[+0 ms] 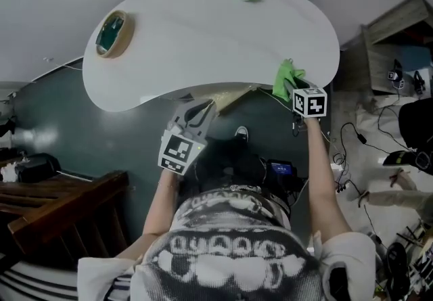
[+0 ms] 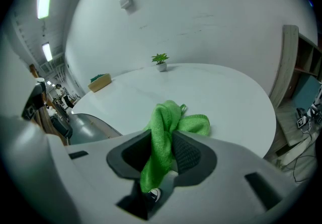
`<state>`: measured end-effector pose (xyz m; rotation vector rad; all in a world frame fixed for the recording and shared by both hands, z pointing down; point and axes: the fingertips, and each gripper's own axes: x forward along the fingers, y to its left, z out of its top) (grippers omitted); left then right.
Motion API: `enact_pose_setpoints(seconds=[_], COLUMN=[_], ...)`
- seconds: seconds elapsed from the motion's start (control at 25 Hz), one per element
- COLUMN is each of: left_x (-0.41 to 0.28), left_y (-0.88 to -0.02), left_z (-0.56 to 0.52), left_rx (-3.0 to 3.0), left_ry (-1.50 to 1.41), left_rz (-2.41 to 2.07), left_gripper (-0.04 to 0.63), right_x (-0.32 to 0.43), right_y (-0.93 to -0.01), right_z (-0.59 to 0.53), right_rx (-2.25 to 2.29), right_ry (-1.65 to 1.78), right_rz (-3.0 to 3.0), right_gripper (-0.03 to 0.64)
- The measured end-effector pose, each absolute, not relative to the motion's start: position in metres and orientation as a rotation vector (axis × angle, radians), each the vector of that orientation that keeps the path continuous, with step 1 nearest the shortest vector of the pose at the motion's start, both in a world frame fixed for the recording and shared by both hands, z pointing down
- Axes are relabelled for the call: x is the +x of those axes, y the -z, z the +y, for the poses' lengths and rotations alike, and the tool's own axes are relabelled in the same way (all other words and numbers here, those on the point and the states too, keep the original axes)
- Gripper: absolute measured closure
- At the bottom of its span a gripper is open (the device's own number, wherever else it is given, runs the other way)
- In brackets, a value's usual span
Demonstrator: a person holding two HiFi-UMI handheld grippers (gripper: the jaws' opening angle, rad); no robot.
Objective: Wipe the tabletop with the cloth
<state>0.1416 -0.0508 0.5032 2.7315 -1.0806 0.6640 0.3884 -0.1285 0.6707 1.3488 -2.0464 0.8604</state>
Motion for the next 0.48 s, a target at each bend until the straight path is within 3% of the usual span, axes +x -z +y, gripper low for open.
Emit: enact_pose_setpoints(seconds=[0.48], left_x=[0.113], left_y=[-0.509], left_z=[-0.036], left_rx=[2.72], left_ry=[-0.665], left_rz=[-1.067], left_gripper=[0.581], right_x=[0.345], right_y=[-0.638], right_z=[-0.095], right_rx=[1.395], right_ry=[-0.881], right_rz=[-2.089], right_gripper=[0.495])
